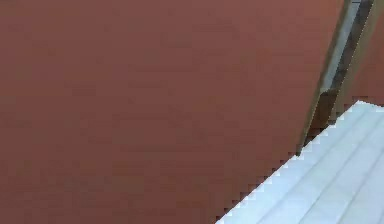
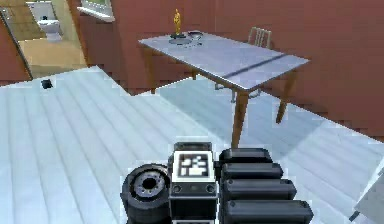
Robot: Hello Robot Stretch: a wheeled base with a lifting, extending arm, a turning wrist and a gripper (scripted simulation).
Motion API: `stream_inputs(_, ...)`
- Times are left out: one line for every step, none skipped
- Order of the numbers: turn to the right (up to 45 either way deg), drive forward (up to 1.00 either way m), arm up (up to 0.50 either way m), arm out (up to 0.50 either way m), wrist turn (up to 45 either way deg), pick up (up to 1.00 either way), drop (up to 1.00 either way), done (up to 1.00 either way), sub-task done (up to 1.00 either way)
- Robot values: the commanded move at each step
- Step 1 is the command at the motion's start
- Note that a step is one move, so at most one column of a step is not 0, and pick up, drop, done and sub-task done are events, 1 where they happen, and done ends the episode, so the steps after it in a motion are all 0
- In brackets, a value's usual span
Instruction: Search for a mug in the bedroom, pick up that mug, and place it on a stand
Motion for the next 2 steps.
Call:
stream_inputs(-45.0,0.0,0.0,0.0,0.0,0.0,0.0,0.0,0.0)
stream_inputs(-45.0,0.0,0.0,0.0,0.0,0.0,0.0,0.0,0.0)
